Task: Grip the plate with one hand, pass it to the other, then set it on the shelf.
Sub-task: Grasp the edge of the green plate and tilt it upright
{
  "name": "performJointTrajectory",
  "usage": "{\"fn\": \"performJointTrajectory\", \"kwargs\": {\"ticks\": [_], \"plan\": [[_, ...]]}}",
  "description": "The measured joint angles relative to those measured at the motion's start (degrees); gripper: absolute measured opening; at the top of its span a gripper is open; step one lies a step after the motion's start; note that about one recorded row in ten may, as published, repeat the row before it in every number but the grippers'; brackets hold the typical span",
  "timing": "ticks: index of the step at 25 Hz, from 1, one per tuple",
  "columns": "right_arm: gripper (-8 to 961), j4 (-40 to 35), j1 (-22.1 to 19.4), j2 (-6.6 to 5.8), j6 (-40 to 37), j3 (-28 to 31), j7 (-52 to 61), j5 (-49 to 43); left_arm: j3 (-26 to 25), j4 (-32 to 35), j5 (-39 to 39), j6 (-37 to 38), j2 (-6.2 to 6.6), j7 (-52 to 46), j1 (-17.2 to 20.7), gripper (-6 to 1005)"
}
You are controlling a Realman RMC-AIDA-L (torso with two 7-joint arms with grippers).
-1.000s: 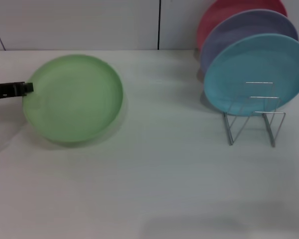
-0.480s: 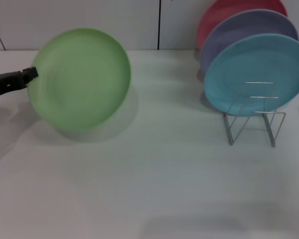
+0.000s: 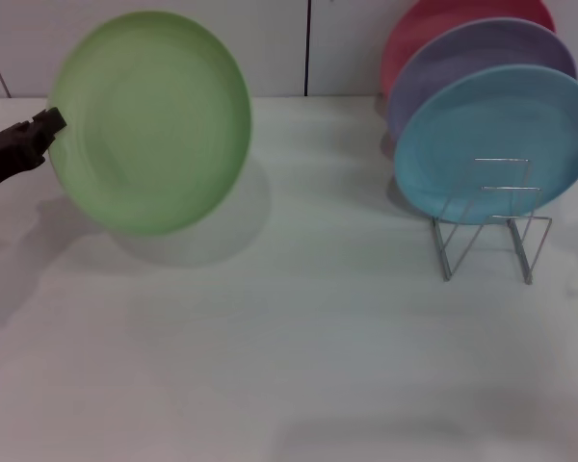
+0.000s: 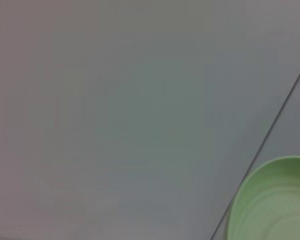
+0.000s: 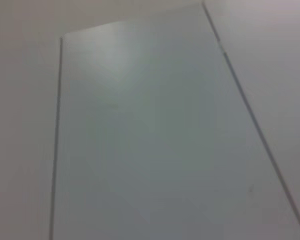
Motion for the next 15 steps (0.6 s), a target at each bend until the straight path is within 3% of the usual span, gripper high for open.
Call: {"fn": "performJointTrajectory", "kwargs": {"ticks": [6, 15], "plan": [[729, 1.42, 0.66, 0.00, 2.08, -0.13, 0.00, -4.48, -0.39, -10.08, -10.98, -4.30, -0.68, 15.52, -0.12, 36], [727, 4.27, 1.52, -0.01, 6.12, -0.66, 0.00, -11.41, -0.42, -18.36, -16.91, -8.29, -1.22, 29.11, -1.02, 36]]}}
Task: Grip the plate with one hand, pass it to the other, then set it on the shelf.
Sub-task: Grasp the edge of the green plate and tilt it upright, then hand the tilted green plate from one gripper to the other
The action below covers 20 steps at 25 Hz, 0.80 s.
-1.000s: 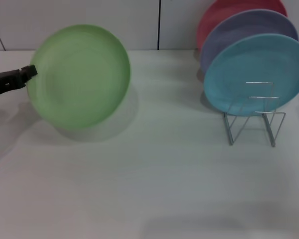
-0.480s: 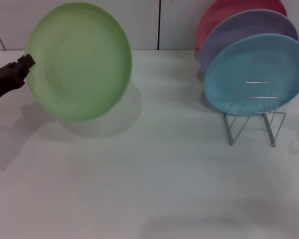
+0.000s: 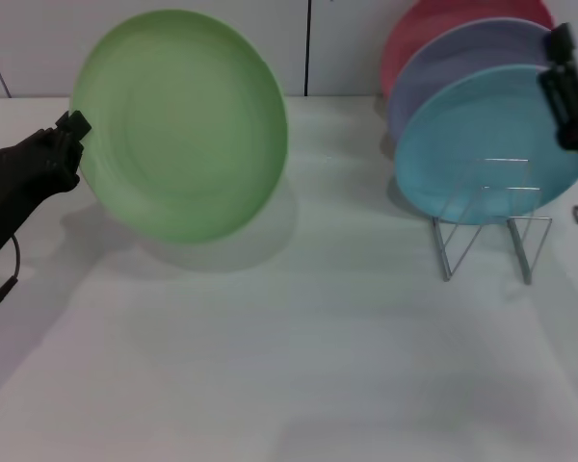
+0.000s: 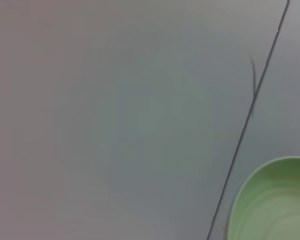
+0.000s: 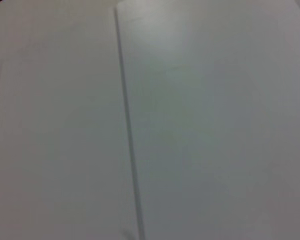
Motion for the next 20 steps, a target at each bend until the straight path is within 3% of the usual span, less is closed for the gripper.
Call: {"fn": "performJointTrajectory", "kwargs": {"ticks": [9, 20], "plan": [[729, 5.08, 1.09, 0.00, 6.93, -0.10, 0.00, -9.37, 0.00, -4.91, -6.10, -2.74, -0.39, 9.96, -0.90, 36], [728, 9.68, 2.99, -0.08, 16.78, -2.05, 4.75, -12.88, -0.32, -8.16, -8.49, -5.26, -0.41, 18.28, -2.65, 36]]}}
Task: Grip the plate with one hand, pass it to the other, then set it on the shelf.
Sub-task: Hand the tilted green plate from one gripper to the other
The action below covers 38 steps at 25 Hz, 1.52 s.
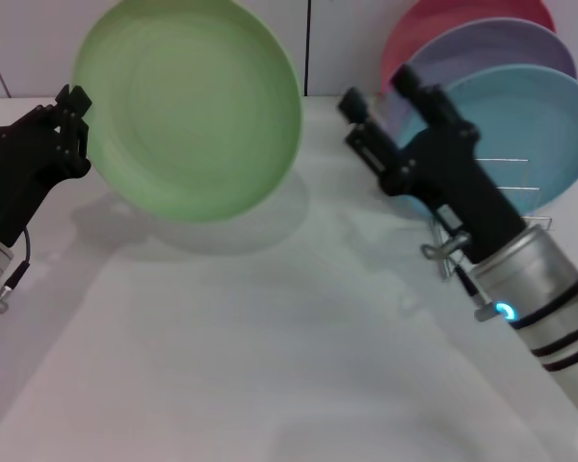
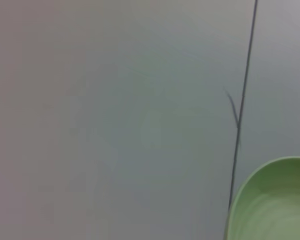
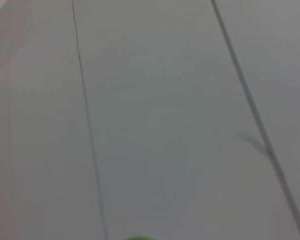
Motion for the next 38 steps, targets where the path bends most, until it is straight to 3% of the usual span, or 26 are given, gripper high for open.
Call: {"fn": "performJointTrajectory", "kwargs": {"ticks": [9, 31, 38], "plan": [[728, 2.72, 1.98, 0.06, 8.50, -0.95, 5.09, -0.50, -0.29, -0.25, -0.01, -0.65, 0.00, 1.75, -0.20, 36], [729, 3.16, 3.15, 0.09, 12.82, -0.71, 9.48, -0.53, -0.49, -1.67, -0.02, -2.23, 0.00, 5.49, -1.18, 36], [729, 3.18, 3.12, 0.17, 12.92, -0.59, 10.82, -0.39, -3.88, -3.00, -0.06, -1.51, -0.05, 7.42, -2.08, 37]]}}
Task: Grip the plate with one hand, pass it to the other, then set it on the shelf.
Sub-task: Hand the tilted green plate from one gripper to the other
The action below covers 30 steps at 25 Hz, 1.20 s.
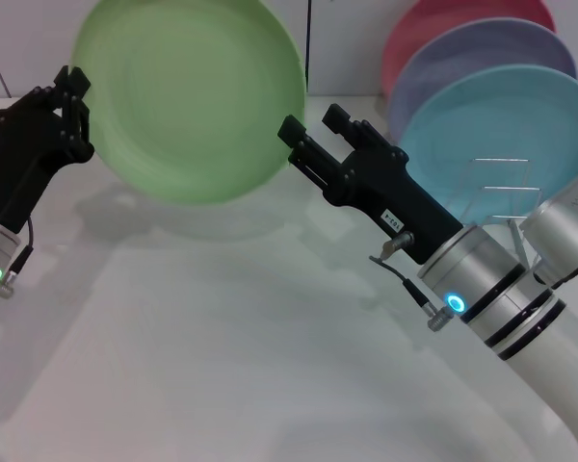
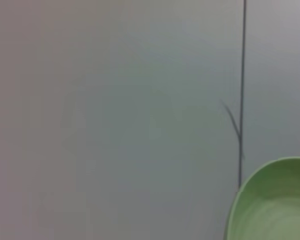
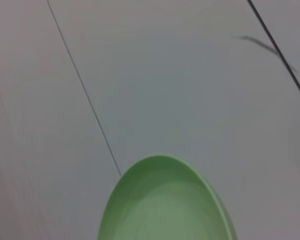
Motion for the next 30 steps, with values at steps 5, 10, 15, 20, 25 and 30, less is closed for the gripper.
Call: {"fn": "performJointTrajectory", "kwargs": {"ticks": [5, 10, 15, 20, 25, 30], "plan": [[728, 0.32, -0.17, 0.01, 0.44, 0.21, 0.08, 0.26, -2.63, -1.64, -0.04, 0.31, -0.03, 2.61, -0.72, 37], [728, 0.52, 0.03, 0.01, 1.44, 0.62, 0.08, 0.35, -4.59, -2.27, -0.06, 1.41, -0.03, 4.36, -0.83, 37], [728, 0.57, 0.18, 0.06, 2.78, 1.89, 0.08, 0.39, -6.67, -3.40, -0.07, 1.31, -0.04, 6.86, -0.14, 37], [728, 0.89, 0.47, 0.08, 4.24, 3.13, 0.08, 0.40, -7.13, -3.96, -0.06, 0.70, -0.04, 8.37, 0.30, 37], [727, 1.15, 1.63, 0.10, 7.05, 4.06, 0.08, 0.40, -7.54, -4.78, 0.28, -0.09, -0.04, 10.29, 0.41, 37], [727, 1.24, 2.68, 0.09, 9.01, 4.64, 0.08, 0.40, -7.54, -4.81, 0.47, -0.43, -0.03, 10.32, 0.42, 37]]}}
